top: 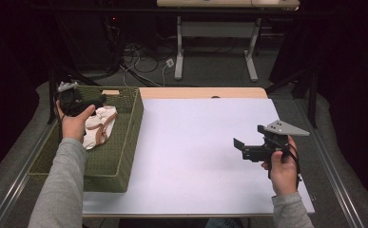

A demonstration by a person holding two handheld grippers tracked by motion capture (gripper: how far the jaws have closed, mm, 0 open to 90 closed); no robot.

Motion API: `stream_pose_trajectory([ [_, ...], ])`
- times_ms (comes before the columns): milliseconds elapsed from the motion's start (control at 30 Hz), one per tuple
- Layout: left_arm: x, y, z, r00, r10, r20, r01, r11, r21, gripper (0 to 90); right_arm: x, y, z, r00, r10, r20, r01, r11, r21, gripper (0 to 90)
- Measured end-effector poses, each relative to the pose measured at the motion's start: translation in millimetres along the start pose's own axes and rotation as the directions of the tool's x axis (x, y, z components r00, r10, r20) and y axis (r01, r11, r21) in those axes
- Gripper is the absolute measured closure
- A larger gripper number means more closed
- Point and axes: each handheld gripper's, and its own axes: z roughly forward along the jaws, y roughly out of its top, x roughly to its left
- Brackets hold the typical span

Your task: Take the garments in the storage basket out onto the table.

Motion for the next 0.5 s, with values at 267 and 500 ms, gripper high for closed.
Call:
stream_pose_trajectory([
  [267, 5.5, -10.0, 9.1, 0.9991, -0.031, -0.030, 0.031, 0.9995, 0.009, 0.3, -0.5, -0.2, -0.3, 1.0000, -0.001, -0.003, 0.001, 1.000, 0.001, 0.0],
  [500, 8.1, -14.5, 14.7, 0.9980, -0.045, -0.046, 0.046, 0.9982, 0.038, 0.3, 0.3, -0.6, 0.6, 1.0000, -0.004, -0.004, 0.004, 1.000, 0.005, 0.0],
])
